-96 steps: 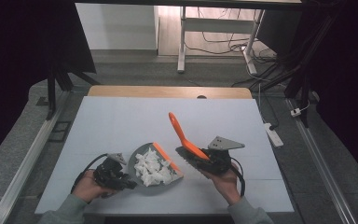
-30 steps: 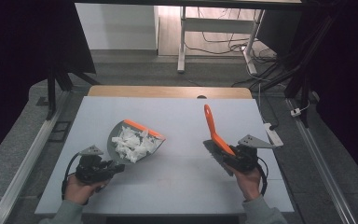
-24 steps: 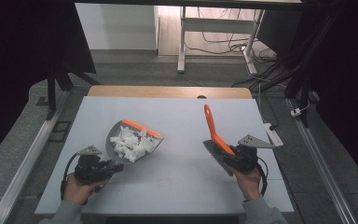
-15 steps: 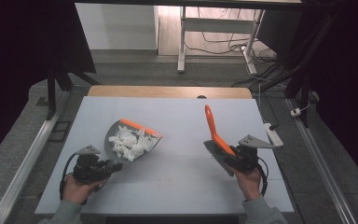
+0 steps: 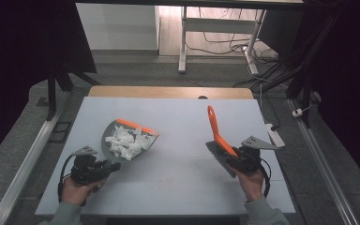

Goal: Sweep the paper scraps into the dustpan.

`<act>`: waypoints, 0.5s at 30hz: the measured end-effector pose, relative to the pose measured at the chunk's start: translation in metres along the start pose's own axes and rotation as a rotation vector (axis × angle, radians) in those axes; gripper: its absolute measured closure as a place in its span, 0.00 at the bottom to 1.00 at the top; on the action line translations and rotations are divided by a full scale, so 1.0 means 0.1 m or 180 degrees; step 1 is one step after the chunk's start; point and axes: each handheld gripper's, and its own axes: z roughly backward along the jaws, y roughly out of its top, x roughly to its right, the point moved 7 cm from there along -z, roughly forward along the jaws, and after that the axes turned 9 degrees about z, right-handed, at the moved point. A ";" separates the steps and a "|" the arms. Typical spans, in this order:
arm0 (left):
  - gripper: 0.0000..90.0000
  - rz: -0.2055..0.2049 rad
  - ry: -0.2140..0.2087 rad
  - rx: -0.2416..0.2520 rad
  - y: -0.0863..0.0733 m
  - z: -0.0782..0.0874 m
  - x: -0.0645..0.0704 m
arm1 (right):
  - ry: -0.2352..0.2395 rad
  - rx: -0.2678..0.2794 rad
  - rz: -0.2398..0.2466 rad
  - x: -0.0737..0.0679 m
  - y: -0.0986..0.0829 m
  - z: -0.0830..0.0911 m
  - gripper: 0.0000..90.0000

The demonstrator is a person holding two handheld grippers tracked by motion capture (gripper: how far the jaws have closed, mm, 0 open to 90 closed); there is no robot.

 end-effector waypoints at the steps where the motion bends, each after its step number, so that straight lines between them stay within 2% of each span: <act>1: 0.68 0.0032 0.0026 0.0018 -0.01 0.01 -0.01 | 0.0007 0.0002 -0.0024 0.00 -0.01 0.00 0.78; 8: 0.68 0.0131 0.0151 0.0078 -0.03 0.02 -0.04 | 0.0064 -0.0019 -0.0108 0.00 -0.08 0.04 0.78; 12: 0.68 0.0248 0.0208 0.0118 -0.06 0.01 -0.06 | 0.0083 -0.0047 -0.0128 -0.02 -0.13 0.08 0.78; 15: 0.68 0.0287 0.0233 0.0134 -0.07 0.00 -0.07 | 0.0094 -0.0039 -0.0153 -0.02 -0.14 0.10 0.78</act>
